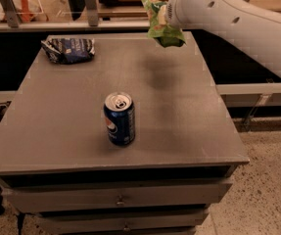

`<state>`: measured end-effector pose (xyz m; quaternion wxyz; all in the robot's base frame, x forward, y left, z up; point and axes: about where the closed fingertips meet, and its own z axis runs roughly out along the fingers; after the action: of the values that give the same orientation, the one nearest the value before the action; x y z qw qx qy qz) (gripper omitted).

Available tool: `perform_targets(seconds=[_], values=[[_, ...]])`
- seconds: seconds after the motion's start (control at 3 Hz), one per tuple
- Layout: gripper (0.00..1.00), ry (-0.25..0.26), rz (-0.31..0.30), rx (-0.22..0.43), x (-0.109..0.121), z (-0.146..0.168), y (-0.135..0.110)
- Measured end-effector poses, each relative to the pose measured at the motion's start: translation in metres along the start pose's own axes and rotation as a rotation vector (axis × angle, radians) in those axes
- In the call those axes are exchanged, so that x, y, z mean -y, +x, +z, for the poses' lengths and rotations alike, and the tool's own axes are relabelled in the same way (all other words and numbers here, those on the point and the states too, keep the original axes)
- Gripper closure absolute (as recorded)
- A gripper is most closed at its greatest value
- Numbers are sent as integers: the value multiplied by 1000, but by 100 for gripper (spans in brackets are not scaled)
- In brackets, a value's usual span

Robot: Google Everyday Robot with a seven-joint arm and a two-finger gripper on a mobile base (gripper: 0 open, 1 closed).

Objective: Move green rice chip bag near pepsi can

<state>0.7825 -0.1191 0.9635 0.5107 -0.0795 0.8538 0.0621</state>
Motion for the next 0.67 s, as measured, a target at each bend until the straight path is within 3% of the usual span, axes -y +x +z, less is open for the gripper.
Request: perform_targets(seconds=[0.33, 0.67], values=[[100, -102, 9, 25, -7, -17, -12], [100, -277, 41, -14, -32, -34, -16]])
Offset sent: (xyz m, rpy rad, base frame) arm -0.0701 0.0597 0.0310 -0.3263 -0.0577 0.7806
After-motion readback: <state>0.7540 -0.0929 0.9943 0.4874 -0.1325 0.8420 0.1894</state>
